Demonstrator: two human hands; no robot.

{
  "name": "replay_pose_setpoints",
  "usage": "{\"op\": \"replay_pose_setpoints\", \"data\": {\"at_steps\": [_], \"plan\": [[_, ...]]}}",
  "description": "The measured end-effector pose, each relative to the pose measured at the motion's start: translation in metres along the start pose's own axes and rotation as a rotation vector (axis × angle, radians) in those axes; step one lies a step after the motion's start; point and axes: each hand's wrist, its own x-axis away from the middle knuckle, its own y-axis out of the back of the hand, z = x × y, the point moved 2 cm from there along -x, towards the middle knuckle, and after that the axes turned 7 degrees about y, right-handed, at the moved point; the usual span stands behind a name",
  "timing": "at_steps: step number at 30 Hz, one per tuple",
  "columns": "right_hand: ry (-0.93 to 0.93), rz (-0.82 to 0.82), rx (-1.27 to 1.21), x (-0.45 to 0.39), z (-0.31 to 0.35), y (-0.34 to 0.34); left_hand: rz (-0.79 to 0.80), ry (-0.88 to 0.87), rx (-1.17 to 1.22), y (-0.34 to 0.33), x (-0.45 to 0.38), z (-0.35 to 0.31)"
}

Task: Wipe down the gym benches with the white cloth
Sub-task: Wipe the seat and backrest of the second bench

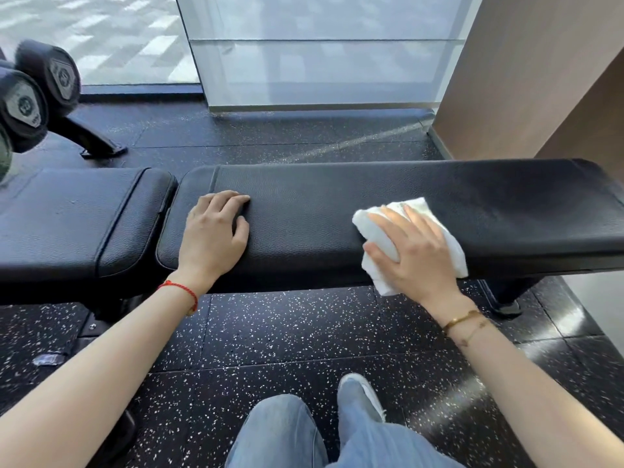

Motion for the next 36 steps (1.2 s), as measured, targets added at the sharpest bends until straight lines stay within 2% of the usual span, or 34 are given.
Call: {"op": "replay_pose_setpoints", "data": {"at_steps": [3, 7, 9, 11, 14, 16, 18, 20, 22, 25, 27, 30, 33, 36], "plan": [[-0.013, 0.096, -0.038, -0.022, 0.026, -0.002, 0.007, 0.009, -0.037, -0.001, 0.0, -0.003], [0.181, 0.226, -0.109, -0.051, 0.062, -0.016, 0.008, 0.09, -0.048, 0.001, -0.012, -0.009], [0.173, 0.241, -0.144, -0.068, 0.053, -0.019, -0.005, 0.134, -0.068, -0.001, -0.026, -0.014], [0.154, 0.226, -0.04, -0.089, 0.031, -0.022, -0.021, 0.144, -0.094, -0.008, -0.041, -0.017], [-0.023, 0.289, -0.159, -0.132, -0.01, -0.024, -0.042, 0.162, -0.132, -0.021, -0.069, -0.015], [0.027, 0.323, -0.138, -0.167, -0.024, -0.029, -0.026, 0.207, -0.176, -0.029, -0.086, -0.01], [0.085, 0.442, -0.093, -0.206, -0.025, -0.036, -0.013, 0.258, -0.213, -0.033, -0.097, -0.004], [0.134, 0.665, -0.219, -0.241, -0.012, -0.049, -0.023, 0.298, -0.215, -0.035, -0.103, -0.001], [0.239, 0.819, -0.348, -0.27, 0.015, -0.064, -0.037, 0.319, -0.203, -0.037, -0.104, -0.002], [0.394, 0.93, -0.442, -0.293, 0.053, -0.075, -0.01, 0.337, -0.208, -0.038, -0.105, -0.003], [0.448, 0.95, -0.494, -0.293, 0.056, -0.075, 0.008, 0.35, -0.205, -0.037, -0.106, -0.003], [0.355, 0.952, -0.526, -0.281, 0.013, -0.065, 0.044, 0.369, -0.216, -0.035, -0.107, -0.004], [0.232, 1.023, -0.426, -0.262, -0.05, -0.054, 0.092, 0.387, -0.224, -0.034, -0.109, -0.006], [0.235, 1.083, -0.444, -0.268, -0.055, -0.055, 0.123, 0.418, -0.234, -0.034, -0.108, -0.008]]}}
